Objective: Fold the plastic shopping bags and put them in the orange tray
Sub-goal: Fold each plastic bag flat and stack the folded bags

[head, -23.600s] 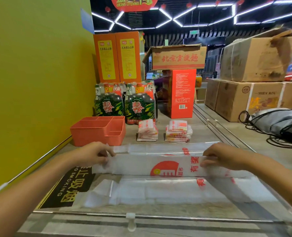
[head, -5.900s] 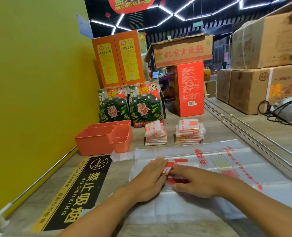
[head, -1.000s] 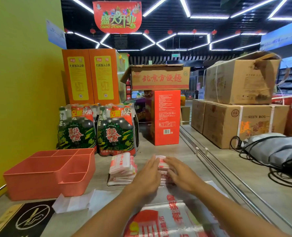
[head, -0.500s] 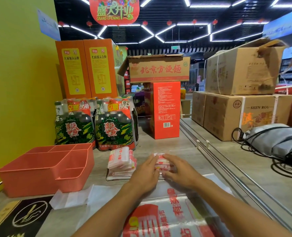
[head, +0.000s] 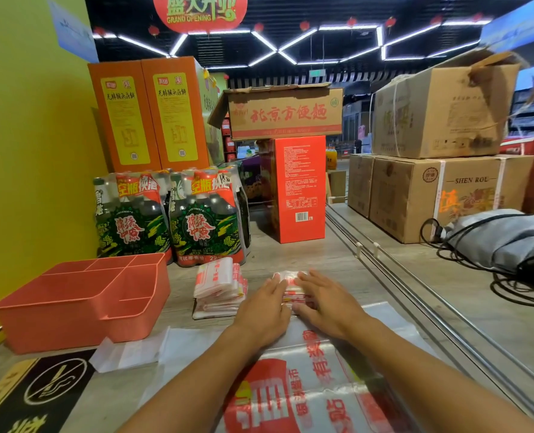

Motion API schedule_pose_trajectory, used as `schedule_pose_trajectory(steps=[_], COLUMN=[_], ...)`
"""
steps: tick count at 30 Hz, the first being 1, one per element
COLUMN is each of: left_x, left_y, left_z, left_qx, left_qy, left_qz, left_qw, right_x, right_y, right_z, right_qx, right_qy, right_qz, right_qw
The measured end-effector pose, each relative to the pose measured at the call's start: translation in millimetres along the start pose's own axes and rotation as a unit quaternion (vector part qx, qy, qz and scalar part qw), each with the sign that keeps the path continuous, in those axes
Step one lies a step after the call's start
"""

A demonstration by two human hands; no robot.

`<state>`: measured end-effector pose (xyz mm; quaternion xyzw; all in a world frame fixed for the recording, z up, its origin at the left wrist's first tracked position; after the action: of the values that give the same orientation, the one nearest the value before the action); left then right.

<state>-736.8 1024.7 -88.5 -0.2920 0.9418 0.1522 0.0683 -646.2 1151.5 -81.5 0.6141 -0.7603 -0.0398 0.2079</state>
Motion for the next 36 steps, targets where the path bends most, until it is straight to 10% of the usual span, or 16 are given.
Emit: schedule_pose_trajectory(steps=[36], left_x=[-30], left_y=[-96], left_z=[-107], left_qx=[0.043], left_qy=[-0.058], left_qz=[0.071], left_qw=[0.995], right_x=[46], right_y=[-57], right_z=[-94], right_qx=[-0.001], right_qy=[0.036], right_qz=[-0.051], right_qw=[0.998])
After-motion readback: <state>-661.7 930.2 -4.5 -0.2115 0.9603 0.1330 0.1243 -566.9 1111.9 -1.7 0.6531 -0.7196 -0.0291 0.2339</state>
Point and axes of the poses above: each hand's wrist, its own y-axis towards the middle knuckle, its own z-axis out of the palm, x = y × z, the point moved 4 cm from there along y, towards the middle knuckle, and after that the axes turned 1 degree about y, right-handed, at the moved point
